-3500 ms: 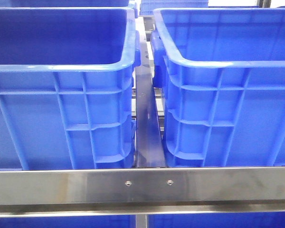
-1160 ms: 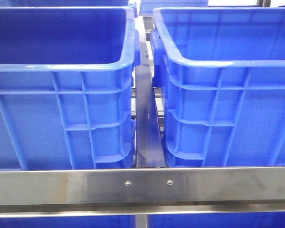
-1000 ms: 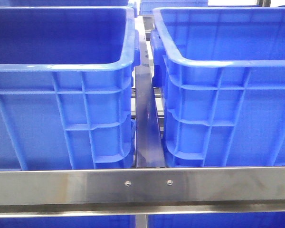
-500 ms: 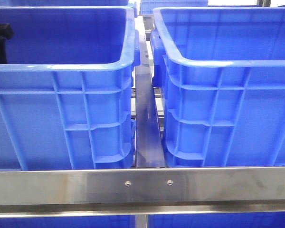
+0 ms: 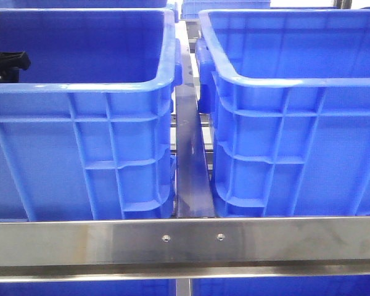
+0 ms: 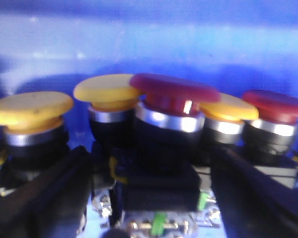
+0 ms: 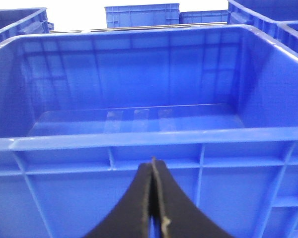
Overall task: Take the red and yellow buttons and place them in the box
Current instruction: 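Close the left gripper on the red button and lift it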
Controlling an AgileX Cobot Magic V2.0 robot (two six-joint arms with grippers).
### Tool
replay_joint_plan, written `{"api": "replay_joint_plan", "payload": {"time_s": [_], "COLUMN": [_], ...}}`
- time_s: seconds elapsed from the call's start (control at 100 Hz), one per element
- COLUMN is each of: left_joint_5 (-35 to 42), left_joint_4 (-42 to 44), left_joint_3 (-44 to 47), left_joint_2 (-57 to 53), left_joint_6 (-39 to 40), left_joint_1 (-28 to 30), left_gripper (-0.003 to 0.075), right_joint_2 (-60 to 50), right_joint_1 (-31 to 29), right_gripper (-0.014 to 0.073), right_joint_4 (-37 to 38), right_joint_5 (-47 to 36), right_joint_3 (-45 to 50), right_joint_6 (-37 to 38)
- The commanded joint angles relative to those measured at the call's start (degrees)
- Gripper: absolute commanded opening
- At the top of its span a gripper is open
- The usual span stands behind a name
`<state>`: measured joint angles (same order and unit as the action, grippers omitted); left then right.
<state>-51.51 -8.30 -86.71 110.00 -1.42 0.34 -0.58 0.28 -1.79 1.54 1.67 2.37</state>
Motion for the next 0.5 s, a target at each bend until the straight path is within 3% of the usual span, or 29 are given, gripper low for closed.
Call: {"api": "replay_joint_plan", "payload": {"time_s": [0.0,0.17,0.49], "left_joint_5": [1.89,2.24,2.74], "left_joint_4": [-1.20,-1.20,-1.20], "left_joint_3": [-1.87,-1.87,-1.87], "left_joint_2": [-2.79,-2.79,-6.10], "left_joint_6": [-0.06,-0.06,-2.86], "left_joint_1": [-0.22,-0.22,-0.22], "left_gripper": [0.0340,0.0185,0.0176], "right_joint_2": [-1.35,-1.35,-1.35], "right_joint_1": [-0.23,-0.23,-0.23], "right_gripper": [-0.0060,-0.0060,-0.0060], "right_joint_4": [0.08,0.08,0.08], "right_joint_5": [-4.39,-4.39,-4.39], "right_joint_3": [-0.96,-0.96,-0.96], "right_joint_6": [-0.61,-0.61,-0.61]}}
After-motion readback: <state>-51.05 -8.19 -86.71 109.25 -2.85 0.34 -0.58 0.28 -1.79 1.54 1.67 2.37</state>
